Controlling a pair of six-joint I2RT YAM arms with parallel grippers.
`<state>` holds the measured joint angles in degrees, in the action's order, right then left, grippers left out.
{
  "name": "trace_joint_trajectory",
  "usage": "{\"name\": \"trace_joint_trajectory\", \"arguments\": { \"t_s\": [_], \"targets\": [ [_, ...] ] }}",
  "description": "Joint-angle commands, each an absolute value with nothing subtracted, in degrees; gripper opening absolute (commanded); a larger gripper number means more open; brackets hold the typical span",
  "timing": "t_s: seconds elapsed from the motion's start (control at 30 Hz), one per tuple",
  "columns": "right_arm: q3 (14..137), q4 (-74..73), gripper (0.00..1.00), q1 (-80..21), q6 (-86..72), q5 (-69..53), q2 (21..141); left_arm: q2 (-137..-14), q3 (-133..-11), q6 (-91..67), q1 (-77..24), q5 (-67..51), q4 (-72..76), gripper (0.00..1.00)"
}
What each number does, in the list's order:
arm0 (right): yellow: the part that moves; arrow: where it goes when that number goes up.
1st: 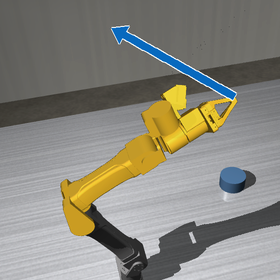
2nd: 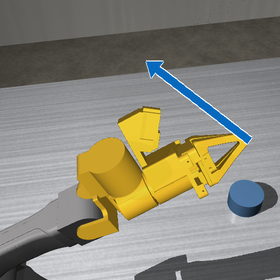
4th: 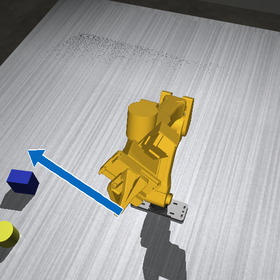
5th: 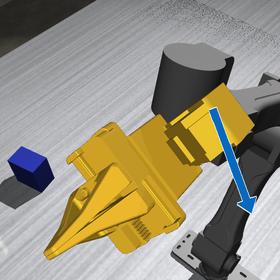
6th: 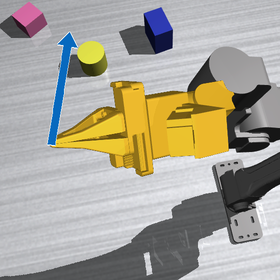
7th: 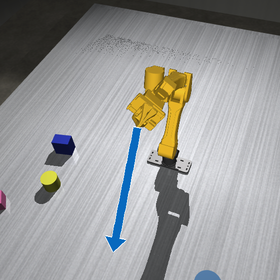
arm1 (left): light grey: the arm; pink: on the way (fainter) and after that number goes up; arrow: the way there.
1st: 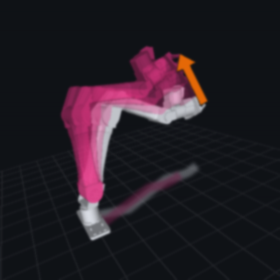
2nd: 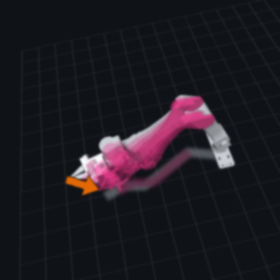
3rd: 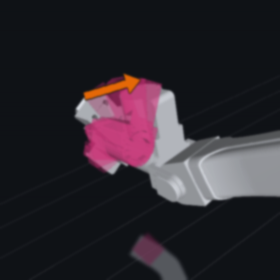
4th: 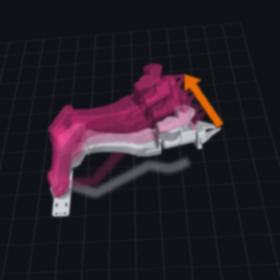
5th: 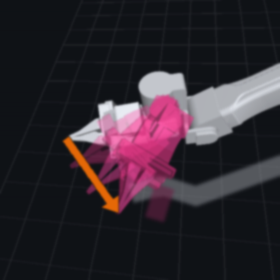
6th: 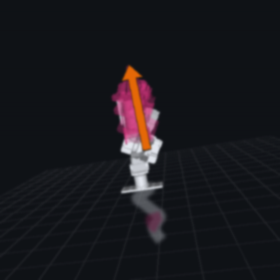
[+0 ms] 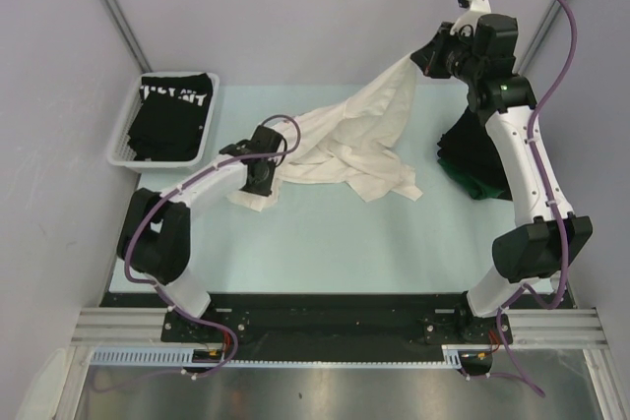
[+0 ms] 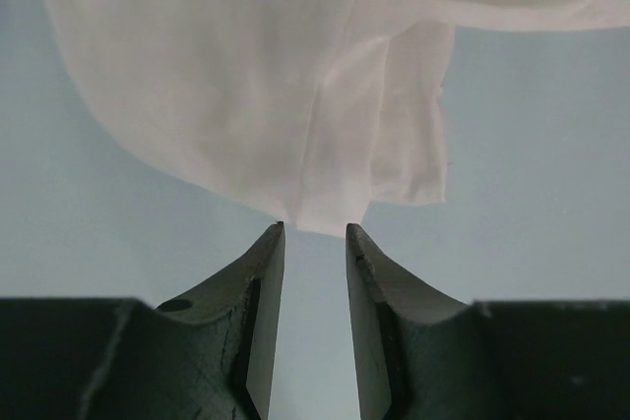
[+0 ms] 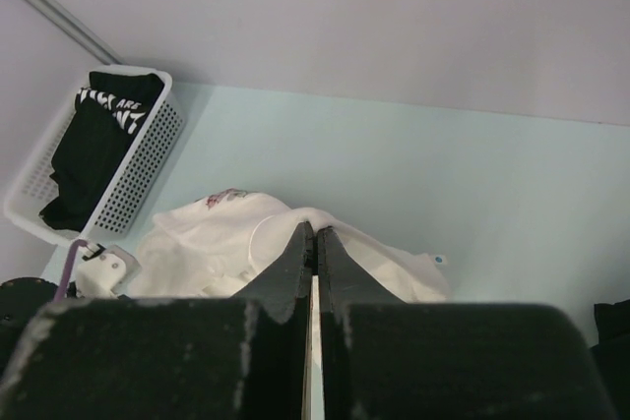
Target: Fold and stack the t-shirts
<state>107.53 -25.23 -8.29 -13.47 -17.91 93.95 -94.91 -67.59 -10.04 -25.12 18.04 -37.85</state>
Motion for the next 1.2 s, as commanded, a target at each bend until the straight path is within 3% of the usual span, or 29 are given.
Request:
{"name": "trace_joint_trajectory", "arguments": {
  "t_s": [0.0,0.43,1.17],
  "targets": [
    [107.58,-21.45,0.0,-8.0,-13.45,-19.33,90.62,-94.22,-64.52,-9.41,-25.49,13.11,-33.84,0.36],
    [107.31,-21.44,0.0,-8.0,-13.62,-19.69,90.26,-94.13,-59.06,-11.95,-27.33,10.81,-31.64,0.36],
    [107.84,-21.36,0.0,-7.91,-13.97,-20.22,91.14,-98.87,-62.67,-8.0,-27.16,18.01,-31.55,0.34]
  ]
}}
